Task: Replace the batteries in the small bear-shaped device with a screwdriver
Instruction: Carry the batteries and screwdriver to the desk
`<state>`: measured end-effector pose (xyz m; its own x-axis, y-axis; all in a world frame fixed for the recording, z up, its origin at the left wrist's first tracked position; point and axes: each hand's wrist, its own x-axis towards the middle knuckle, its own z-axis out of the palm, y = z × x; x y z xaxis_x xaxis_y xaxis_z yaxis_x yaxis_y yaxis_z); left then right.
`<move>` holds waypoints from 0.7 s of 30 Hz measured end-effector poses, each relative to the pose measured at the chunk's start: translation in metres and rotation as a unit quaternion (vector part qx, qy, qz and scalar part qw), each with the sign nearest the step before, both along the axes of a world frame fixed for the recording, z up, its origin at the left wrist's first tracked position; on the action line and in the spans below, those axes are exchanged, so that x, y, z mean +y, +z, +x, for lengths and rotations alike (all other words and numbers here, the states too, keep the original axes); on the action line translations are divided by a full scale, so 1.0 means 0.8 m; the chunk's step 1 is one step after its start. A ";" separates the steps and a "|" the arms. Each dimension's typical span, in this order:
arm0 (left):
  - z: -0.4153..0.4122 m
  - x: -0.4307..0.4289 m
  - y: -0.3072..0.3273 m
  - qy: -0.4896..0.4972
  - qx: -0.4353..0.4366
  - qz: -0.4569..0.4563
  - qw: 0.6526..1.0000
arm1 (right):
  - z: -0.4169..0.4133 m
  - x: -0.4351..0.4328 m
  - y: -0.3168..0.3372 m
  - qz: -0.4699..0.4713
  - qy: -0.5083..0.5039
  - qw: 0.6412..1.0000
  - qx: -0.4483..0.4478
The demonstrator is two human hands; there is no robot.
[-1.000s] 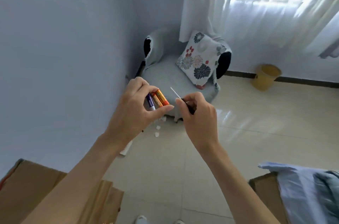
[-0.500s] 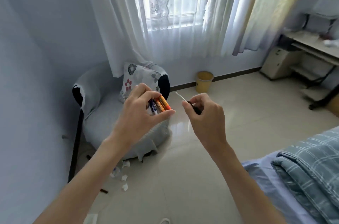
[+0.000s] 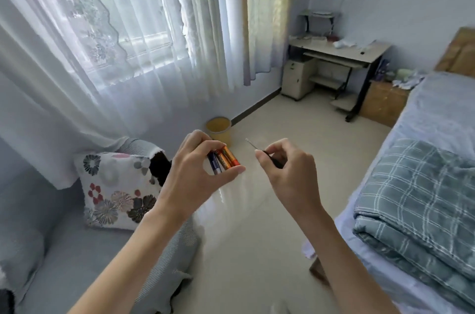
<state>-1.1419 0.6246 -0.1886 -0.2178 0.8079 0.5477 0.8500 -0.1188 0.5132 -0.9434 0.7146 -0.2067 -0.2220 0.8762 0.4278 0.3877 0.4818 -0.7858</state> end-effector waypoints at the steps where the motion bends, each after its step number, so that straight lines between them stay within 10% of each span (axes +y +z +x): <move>1: -0.004 0.024 -0.003 -0.013 -0.002 0.001 1.000 | 0.000 0.019 -0.003 -0.002 -0.009 1.000 0.004; 21: 0.059 0.658 0.001 -0.226 0.010 -0.012 0.974 | 0.071 0.537 -0.003 0.006 -0.195 0.981 0.019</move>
